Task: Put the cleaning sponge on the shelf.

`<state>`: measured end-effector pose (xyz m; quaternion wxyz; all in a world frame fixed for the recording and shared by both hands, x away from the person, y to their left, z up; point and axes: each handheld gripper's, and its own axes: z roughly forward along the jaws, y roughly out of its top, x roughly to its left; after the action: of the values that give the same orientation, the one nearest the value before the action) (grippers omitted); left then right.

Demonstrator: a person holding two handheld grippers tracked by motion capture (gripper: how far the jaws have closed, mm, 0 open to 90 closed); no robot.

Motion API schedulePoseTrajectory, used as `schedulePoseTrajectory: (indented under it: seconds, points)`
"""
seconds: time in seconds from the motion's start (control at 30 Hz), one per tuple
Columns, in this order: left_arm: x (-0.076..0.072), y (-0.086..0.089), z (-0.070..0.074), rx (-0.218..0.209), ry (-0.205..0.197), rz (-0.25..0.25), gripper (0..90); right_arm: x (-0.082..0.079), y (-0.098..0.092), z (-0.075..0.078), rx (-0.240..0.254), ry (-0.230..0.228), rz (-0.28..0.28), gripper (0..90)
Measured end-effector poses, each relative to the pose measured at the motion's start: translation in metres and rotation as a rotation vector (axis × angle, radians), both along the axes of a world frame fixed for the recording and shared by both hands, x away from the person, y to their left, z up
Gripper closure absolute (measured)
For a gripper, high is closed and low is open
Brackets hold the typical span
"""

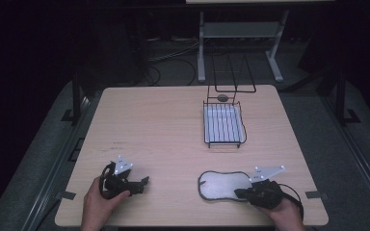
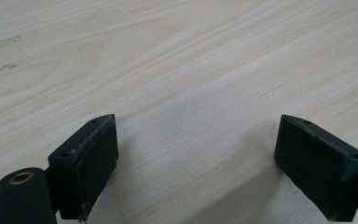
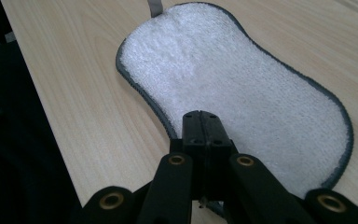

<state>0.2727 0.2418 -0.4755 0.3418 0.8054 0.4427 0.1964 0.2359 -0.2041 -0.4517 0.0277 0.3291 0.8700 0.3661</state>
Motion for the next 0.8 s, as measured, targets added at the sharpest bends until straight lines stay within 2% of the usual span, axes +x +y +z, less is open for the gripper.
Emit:
schedulePoseTrajectory:
  seconds: [0.27,0.8]
  points:
    - [0.000,0.000,0.000,-0.001,0.000,0.000,12.6,0.007,-0.001,-0.001,-0.006,-0.003,-0.012,90.0]
    - [0.000,0.000,0.000,0.000,0.000,0.000,12.6,0.034,0.002,-0.001,-0.031,-0.028,-0.047,90.0]
